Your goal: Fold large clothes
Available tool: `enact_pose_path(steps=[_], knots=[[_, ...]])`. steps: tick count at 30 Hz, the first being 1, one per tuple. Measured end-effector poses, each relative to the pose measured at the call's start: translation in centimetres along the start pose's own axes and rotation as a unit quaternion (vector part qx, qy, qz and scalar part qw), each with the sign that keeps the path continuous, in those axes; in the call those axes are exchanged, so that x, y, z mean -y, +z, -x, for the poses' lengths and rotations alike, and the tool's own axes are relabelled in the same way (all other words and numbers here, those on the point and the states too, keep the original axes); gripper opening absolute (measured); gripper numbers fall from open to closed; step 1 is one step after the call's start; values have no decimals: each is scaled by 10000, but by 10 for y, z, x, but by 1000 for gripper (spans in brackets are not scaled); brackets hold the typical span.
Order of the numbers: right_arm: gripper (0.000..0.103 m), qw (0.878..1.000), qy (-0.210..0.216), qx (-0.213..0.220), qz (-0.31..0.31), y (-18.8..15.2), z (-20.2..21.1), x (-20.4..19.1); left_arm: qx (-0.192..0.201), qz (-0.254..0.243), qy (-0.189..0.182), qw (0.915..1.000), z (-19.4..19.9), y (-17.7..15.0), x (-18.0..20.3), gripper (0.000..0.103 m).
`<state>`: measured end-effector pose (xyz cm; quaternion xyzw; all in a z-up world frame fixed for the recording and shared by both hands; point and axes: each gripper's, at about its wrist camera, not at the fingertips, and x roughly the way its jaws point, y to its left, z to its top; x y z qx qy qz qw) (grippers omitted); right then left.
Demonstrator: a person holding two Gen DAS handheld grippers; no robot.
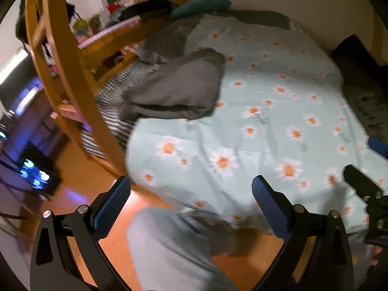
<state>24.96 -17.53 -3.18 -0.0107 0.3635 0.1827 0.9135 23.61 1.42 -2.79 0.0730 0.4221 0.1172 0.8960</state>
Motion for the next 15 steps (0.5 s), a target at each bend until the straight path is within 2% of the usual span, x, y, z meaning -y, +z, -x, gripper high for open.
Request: enact_pose_path(steps=[2,5,15], knots=[[100,10000,-6,1,-4,0,0,0,122,-95,210,9997,4,-2,3,98],[100,10000,-4,3,-7,0,0,0,126,-57,32,9999,7,-1,1,98],[100,10000,3,13,-9,0,0,-1,22,39,-95,9999,8,0,0,98]])
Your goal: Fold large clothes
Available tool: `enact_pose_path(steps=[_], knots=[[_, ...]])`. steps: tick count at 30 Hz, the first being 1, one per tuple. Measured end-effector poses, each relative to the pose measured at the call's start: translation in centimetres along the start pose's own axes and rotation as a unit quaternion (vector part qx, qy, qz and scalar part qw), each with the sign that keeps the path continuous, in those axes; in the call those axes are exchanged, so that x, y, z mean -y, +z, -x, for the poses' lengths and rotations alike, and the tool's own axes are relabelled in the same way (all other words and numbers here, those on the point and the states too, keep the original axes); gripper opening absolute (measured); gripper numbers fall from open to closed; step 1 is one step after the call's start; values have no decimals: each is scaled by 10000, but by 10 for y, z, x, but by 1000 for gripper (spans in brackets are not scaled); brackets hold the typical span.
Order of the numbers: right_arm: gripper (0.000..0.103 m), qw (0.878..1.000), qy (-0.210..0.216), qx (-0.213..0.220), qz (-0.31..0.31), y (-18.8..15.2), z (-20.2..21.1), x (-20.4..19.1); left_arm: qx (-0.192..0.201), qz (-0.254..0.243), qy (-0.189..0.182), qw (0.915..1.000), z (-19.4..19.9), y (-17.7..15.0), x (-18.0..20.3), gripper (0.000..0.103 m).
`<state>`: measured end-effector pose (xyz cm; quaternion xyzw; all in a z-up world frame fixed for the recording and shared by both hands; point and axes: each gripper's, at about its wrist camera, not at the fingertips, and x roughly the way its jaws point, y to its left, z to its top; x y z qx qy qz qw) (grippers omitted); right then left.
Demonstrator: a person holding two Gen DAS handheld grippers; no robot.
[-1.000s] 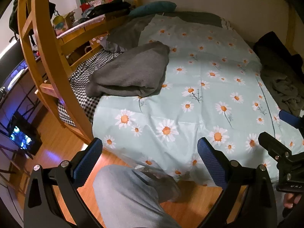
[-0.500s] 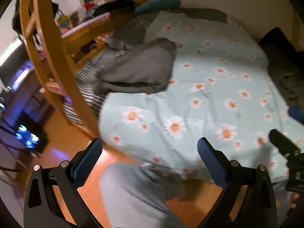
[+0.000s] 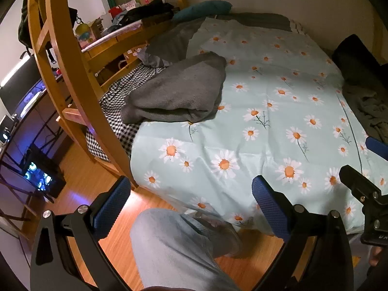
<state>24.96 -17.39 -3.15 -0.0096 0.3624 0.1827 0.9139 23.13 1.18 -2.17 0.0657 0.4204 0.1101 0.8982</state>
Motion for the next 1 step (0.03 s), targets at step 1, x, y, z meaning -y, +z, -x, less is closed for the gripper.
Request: enact_pose_path(steps=[1], knots=[[100,10000,-4,2,2,-1,1,-1,-6,13,-31,10000,0,0,0,98]])
